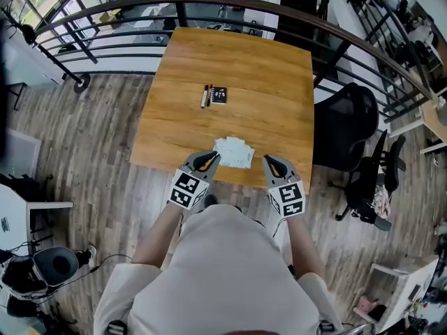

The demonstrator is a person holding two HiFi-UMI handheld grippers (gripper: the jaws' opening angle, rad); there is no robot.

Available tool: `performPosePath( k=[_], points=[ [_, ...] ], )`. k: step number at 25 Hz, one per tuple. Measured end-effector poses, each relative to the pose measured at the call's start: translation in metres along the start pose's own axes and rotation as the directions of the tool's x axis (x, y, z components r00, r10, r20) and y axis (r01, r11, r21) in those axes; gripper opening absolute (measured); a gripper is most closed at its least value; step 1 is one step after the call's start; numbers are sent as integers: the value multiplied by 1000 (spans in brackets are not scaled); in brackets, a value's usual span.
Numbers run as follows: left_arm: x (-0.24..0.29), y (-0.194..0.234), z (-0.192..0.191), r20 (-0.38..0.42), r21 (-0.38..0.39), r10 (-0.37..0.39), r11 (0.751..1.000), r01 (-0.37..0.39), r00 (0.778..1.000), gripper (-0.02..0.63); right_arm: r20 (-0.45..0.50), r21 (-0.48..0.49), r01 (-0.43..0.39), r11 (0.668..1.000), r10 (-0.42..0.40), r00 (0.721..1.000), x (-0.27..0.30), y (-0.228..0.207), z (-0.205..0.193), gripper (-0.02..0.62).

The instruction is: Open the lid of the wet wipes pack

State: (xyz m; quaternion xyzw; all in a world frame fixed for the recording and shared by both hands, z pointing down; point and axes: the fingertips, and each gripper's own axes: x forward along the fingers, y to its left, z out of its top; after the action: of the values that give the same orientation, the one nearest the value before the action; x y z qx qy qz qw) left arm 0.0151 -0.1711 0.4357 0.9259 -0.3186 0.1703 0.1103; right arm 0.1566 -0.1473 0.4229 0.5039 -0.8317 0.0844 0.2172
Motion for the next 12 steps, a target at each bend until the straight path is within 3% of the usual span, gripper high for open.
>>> performPosePath(
  k=[4, 12],
  points=[
    [-12, -2, 8, 23, -9, 5, 1000, -5, 1000, -6, 27, 18, -11, 1000, 10, 1000, -9, 3, 2, 3],
    [-24, -6, 14, 35, 2, 24, 1000, -24, 999, -6, 71, 33, -27, 999, 24, 997, -22, 2, 11, 2]
  ],
)
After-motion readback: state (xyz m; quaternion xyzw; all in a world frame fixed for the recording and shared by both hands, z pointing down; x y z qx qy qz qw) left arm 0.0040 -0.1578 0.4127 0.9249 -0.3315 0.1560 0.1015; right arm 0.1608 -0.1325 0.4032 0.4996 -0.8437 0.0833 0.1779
